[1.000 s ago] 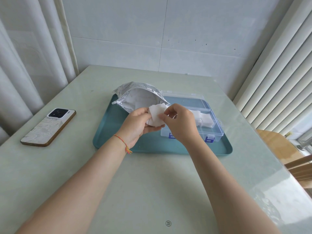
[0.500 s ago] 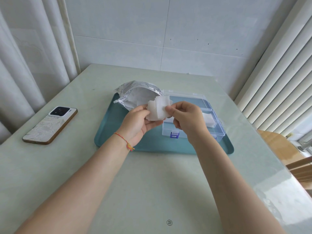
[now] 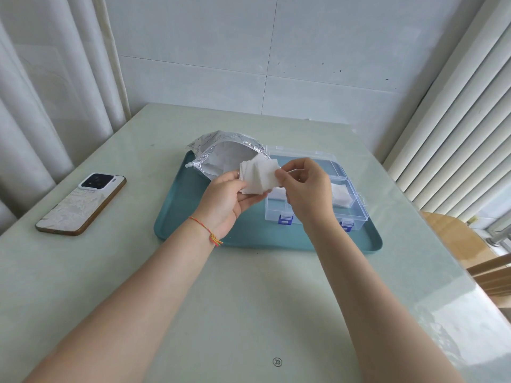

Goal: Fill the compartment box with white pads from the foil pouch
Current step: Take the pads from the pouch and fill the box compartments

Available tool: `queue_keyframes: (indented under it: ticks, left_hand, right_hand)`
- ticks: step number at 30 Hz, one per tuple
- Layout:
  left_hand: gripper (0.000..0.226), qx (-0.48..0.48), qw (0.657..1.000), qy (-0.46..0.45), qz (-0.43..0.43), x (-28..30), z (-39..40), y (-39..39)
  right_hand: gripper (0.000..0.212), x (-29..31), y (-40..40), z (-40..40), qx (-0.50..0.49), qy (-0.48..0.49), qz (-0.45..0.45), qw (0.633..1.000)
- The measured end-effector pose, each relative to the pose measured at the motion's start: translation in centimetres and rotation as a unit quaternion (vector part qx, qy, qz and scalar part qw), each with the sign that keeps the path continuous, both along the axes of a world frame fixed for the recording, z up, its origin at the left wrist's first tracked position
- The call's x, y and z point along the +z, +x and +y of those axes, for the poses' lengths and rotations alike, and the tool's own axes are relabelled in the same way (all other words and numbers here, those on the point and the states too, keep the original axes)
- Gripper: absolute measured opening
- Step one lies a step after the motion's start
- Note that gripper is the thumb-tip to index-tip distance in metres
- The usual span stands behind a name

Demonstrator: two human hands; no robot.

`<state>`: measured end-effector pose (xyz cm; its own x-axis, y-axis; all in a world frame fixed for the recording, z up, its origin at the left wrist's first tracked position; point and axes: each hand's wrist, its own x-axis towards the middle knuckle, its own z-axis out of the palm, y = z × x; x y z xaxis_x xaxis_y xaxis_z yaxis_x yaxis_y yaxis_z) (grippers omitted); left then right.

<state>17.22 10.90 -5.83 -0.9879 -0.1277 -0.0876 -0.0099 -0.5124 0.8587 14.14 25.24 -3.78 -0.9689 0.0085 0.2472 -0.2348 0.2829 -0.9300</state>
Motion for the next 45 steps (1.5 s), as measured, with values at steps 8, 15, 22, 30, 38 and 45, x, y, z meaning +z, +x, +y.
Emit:
queue_keyframes:
  ticks: [8, 15, 22, 30, 38, 45]
  left_hand:
    - [0.039, -0.031, 0.997, 0.066, 0.016, 0.4, 0.6, 0.2]
    - [0.031, -0.033, 0.999, 0.013, 0.007, 0.2, 0.6, 0.3]
    - [0.034, -0.046, 0.998, -0.029, -0.032, 0.2, 0.4, 0.4]
    - [0.034, -0.054, 0.995, -0.075, -0.032, 0.2, 0.4, 0.4]
    - [0.027, -0.035, 0.994, -0.101, -0.024, -0.1, 0.3, 0.1]
    - [0.012, 0.027, 0.996, -0.080, -0.039, -0.1, -0.5, -0.1]
  right_hand:
    - [0.015, -1.1, 0.9, -1.7, 0.005, 0.011, 0.071, 0.997]
    - [0.016, -1.6, 0.7, -1.4, 0.013, 0.114, 0.120, 0.986]
    - [0.036, -1.2, 0.2, -0.2, 0.076, 0.207, 0.129, 0.967]
    - [0.037, -0.8, 0.4, 0.1, 0.115, 0.271, 0.146, 0.944]
    - [0.019, -0.8, 0.0, 0.3, 0.114, 0.248, 0.151, 0.950]
    - [0.006, 0.7, 0.2, 1.0, 0.139, 0.080, 0.024, 0.987]
